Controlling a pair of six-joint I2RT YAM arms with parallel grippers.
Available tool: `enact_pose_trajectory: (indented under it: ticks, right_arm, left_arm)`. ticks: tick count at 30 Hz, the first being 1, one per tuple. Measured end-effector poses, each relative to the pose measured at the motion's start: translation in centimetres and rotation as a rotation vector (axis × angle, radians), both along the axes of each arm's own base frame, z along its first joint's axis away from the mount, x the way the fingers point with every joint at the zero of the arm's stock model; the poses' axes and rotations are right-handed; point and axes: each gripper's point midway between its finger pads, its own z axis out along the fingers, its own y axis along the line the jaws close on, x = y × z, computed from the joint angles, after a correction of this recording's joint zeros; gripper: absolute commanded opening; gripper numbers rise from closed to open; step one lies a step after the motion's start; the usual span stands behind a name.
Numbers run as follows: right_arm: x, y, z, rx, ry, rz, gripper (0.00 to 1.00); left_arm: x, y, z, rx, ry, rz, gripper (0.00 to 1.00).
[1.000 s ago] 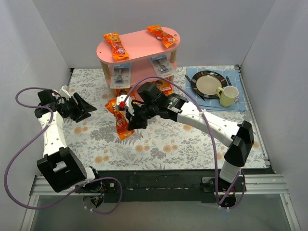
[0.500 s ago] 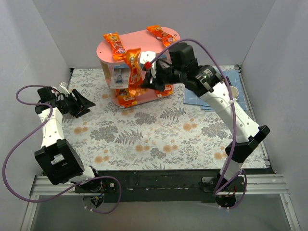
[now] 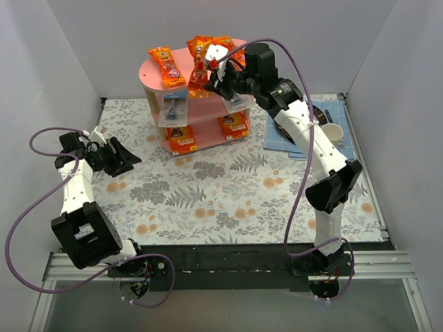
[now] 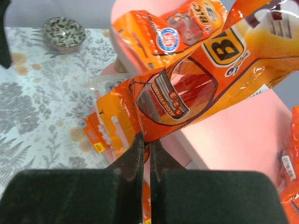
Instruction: Place and organize the shaving razors onto the shelf
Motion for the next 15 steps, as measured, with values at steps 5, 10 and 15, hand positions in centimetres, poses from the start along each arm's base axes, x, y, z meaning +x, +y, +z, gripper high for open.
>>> enact_pose_trajectory:
  ticks: [5, 10, 15]
  right_arm:
    - [3.9, 0.0, -0.4, 0.028, -0.042, -0.057, 0.01]
    - [5.8, -1.5, 1.4, 0.066, -0.102, -0.099, 0.01]
    - [6.3, -2.0, 3.0, 0.097, -0.149, -0.103, 0.01]
  left_arm:
    - [-0.9, -0.5, -1.2, -0.021, 0.037, -0.008, 0.53]
    - [-1.7, -1.0, -2.4, -0.049, 0.077, -0.002, 0.53]
    - [-1.8, -1.2, -2.7, -0.064, 0.087, 0.006, 0.54]
